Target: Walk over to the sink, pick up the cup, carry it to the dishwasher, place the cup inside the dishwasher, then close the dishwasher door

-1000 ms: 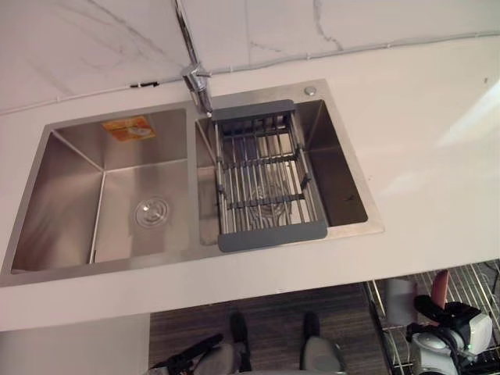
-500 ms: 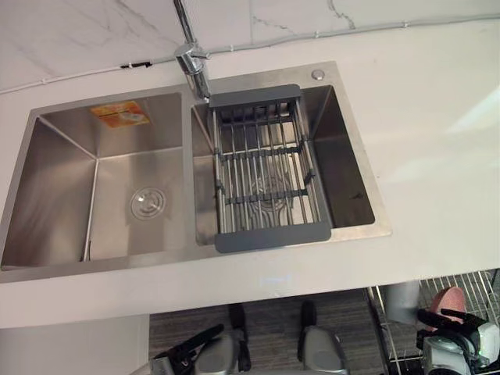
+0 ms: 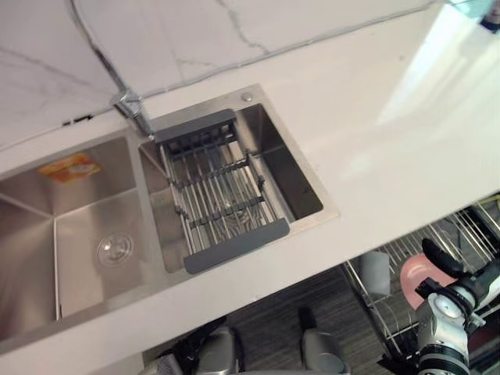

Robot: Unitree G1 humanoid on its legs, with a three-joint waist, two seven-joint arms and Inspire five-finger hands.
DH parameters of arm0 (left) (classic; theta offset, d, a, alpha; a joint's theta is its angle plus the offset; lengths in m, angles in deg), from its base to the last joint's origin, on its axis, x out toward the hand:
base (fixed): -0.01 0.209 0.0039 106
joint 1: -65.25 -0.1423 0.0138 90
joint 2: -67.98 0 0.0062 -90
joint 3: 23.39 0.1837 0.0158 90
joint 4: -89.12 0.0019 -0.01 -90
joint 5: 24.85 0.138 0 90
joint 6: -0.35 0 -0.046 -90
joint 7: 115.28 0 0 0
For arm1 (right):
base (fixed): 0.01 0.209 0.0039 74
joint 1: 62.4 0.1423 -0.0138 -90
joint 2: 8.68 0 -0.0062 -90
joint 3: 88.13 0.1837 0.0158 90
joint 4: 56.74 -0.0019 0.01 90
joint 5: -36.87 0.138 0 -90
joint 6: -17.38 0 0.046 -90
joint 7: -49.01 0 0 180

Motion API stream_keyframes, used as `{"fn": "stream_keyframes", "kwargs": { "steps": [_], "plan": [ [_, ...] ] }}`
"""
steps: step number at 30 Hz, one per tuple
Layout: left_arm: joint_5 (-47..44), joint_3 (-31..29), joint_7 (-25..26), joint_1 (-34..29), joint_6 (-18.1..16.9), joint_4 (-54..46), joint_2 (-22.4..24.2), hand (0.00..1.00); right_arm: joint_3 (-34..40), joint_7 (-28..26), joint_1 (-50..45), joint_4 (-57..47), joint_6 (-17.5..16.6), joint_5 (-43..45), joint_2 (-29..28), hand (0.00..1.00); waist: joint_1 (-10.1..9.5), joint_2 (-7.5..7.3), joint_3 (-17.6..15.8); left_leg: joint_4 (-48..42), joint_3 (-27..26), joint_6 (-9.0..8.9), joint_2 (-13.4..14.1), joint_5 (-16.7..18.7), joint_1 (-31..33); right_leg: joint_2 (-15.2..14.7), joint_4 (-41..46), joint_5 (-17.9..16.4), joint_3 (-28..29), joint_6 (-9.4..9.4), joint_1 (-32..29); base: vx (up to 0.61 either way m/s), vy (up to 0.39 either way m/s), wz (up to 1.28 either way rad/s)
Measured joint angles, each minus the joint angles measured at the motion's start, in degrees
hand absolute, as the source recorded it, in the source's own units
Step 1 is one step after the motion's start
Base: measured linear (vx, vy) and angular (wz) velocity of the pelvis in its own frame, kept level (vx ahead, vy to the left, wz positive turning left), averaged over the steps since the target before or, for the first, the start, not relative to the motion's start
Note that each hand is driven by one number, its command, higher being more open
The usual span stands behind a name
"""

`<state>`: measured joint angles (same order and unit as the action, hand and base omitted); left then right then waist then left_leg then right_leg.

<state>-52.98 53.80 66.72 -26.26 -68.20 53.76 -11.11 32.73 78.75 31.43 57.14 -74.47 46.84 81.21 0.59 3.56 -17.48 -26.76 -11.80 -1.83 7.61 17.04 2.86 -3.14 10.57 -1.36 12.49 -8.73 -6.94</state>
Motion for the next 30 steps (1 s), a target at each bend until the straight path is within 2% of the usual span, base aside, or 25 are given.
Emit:
{"fn": "stream_keyframes", "kwargs": {
  "steps": [3,4,5,6,7,8,9,10,11,12,13,14,15,16,17,19,21,25,30],
  "plan": [
    [-1.38,-0.31,2.45,-0.26,-0.49,-0.61,-0.39,1.0,0.03,-0.19,3.07,-0.36,0.01,3.03,2.33,1.0,-0.06,-1.1,-0.25,2.68,-3.27,0.34,-1.01,1.58,-2.17,-0.08,-1.55,5.14,-0.88,-0.4,-2.41,-0.18,0.137,-1.05],
    [-2.31,-0.39,2.52,-0.67,0.17,-0.87,-0.84,1.0,0.23,0.45,3.26,-1.33,0.03,4.95,2.69,1.0,-0.01,-1.91,-0.01,2.71,-5.21,0.63,-0.71,1.48,-2.42,-0.41,-3.93,7.81,-4.31,0.55,-2.4,-0.19,0.072,-0.72],
    [-2.65,-0.85,2.73,-1.02,0.44,-1.05,-1.05,1.0,0.23,0.68,3.36,-1.8,0.06,5.83,2.74,1.0,-0.11,-2.62,0.3,2.72,-6.25,0.7,-0.83,1.47,-2.73,-0.99,-5.26,7.97,-6.57,1.16,-2.37,-0.24,0.04,-0.73],
    [-2.65,-1.13,4.01,-1.11,0.21,-1.2,-1.11,1.0,0.38,1.12,3.49,-2.69,0.15,7.14,3.43,1.0,0.2,-2.92,0.63,3.25,-7.8,1.16,-0.75,1.26,-3.3,-2.3,-6.84,6.71,-10.21,2.2,-1.9,-0.22,0.013,-0.73],
    [-2.3,-1.16,5.87,-1.38,-0.85,-1.22,-0.65,1.0,0.39,1.51,3.79,-3.09,0.4,8.55,4.61,1.0,0.21,-2.64,1.07,4.96,-9.67,1.82,-0.19,0.49,-3.81,-3.57,-6.52,5.9,-15.28,4.22,-2.17,-0.21,-0.015,-0.7],
    [-2.0,-1.19,6.69,-1.75,-1.66,-1.21,-0.55,1.0,0.44,1.67,4.29,-3.08,0.59,9.18,4.98,1.0,0.32,-2.38,1.22,5.23,-10.39,1.57,0.48,0.07,-3.85,-4.18,-4.32,5.61,-17.67,5.01,-2.89,-0.14,-0.081,-0.71],
    [-0.82,-1.35,7.69,-2.64,-3.16,-1.08,-0.61,1.0,0.71,1.96,4.68,-3.1,1.34,9.67,5.46,1.0,0.46,-2.72,1.93,5.56,-11.62,1.35,1.46,-0.36,-3.98,-4.99,2.41,4.57,-21.6,6.09,-4.42,-0.06,-0.113,-0.55],
    [0.29,-1.3,8.33,-3.67,-3.87,-0.89,-1.1,1.0,1.96,2.08,4.61,-3.08,1.96,10.87,5.57,1.0,0.57,-3.01,2.7,5.51,-12.26,0.75,2.47,-0.64,-4.0,-5.91,8.73,1.48,-24.22,6.96,-4.61,-0.02,-0.169,-0.47],
    [0.7,-1.29,8.52,-4.17,-4.07,-0.83,-1.31,1.0,2.65,2.16,4.59,-3.06,2.11,11.06,5.59,1.0,0.69,-3.13,3.06,5.33,-12.41,0.48,2.85,-0.73,-3.88,-6.38,11.0,-0.58,-25.04,7.38,-4.56,0.02,-0.143,-0.23],
    [1.31,-1.36,8.63,-5.03,-4.62,-0.85,-1.48,1.0,3.92,2.24,4.48,-3.05,2.15,11.17,5.86,1.0,1.21,-3.65,3.36,3.42,-11.98,-0.55,3.54,-0.3,-3.16,-7.08,13.73,-3.21,-25.8,6.2,-4.63,0.04,-0.233,-0.07],
    [1.3,-2.75,8.56,-5.07,-5.25,-0.61,-1.25,1.0,5.43,1.87,4.35,-2.77,2.17,11.28,6.2,1.0,1.78,-4.18,3.5,0.97,-9.01,-1.45,3.33,0.57,-1.27,-5.82,12.63,-4.27,-26.72,5.33,-4.34,0.0,-0.19,-0.08],
    [1.29,-3.39,8.5,-5.02,-5.45,-0.59,-0.71,1.0,5.54,1.62,4.37,-2.39,2.17,11.37,6.3,1.0,1.66,-3.7,3.85,0.91,-6.9,-1.1,3.19,0.84,-0.13,-4.76,10.92,-3.96,-26.46,5.65,-4.11,-0.04,-0.173,-0.37],
    [1.31,-3.42,8.37,-4.96,-5.83,-0.54,-0.37,1.0,4.93,0.98,4.43,-1.52,2.15,11.79,5.64,1.0,0.96,-3.29,4.16,2.08,-3.63,-0.9,3.1,0.93,0.52,-2.02,5.47,-1.12,-25.31,6.13,-3.11,-0.06,-0.117,-0.75],
    [1.31,-3.37,8.33,-5.01,-6.2,-0.47,0.11,1.0,4.61,0.15,4.2,-0.55,2.16,13.22,3.99,1.0,0.13,-2.29,5.23,3.08,-3.24,-1.91,5.51,-0.08,0.64,0.45,0.88,0.36,-25.64,6.21,-1.27,-0.02,-0.108,-0.64],
    [1.17,-3.44,8.35,-4.9,-6.29,-0.59,-0.48,1.0,4.57,-0.14,3.2,0.17,2.09,13.68,2.83,1.0,0.25,-3.46,5.76,2.32,-2.95,-3.23,5.55,-0.28,0.87,-0.53,2.18,-1.55,-26.82,6.61,-0.7,0.05,-0.128,-0.35],
    [1.12,-2.93,8.75,-4.32,-6.59,-0.64,-0.71,1.0,2.88,-1.19,2.52,3.02,2.07,15.71,1.64,1.0,-0.13,-3.5,6.18,2.27,-2.7,-4.04,7.32,-0.77,0.65,2.58,-3.5,2.05,-26.67,7.83,1.9,0.05,-0.121,-0.15],
    [-0.3,-2.34,9.26,-3.48,-6.56,-0.57,-0.63,1.0,-0.15,-2.47,2.44,3.3,2.0,16.61,0.65,1.0,-0.42,-3.44,6.21,2.95,-2.84,-4.68,7.6,-1.36,1.11,3.52,-6.89,4.31,-25.99,8.2,2.25,-0.01,-0.061,-0.25],
    [-8.89,-0.38,11.73,-3.06,-6.98,-0.09,-0.26,1.0,-4.33,-6.28,-0.2,5.35,1.93,19.59,-4.8,1.0,-1.04,-3.25,6.21,7.3,-1.05,-4.61,5.23,-4.4,-1.03,2.97,-14.83,8.3,-27.57,8.25,7.13,-0.03,0.002,0.22],
    [-8.88,-0.4,11.69,-4.09,-7.29,-0.23,0.56,1.0,-5.88,-10.2,-1.25,7.68,1.74,25.48,-7.29,1.0,-1.62,-2.68,6.17,14.45,3.12,-3.84,1.17,-9.52,-1.23,-0.24,-15.85,8.34,-32.01,7.48,7.14,-0.07,0.055,0.52]
  ]
}}
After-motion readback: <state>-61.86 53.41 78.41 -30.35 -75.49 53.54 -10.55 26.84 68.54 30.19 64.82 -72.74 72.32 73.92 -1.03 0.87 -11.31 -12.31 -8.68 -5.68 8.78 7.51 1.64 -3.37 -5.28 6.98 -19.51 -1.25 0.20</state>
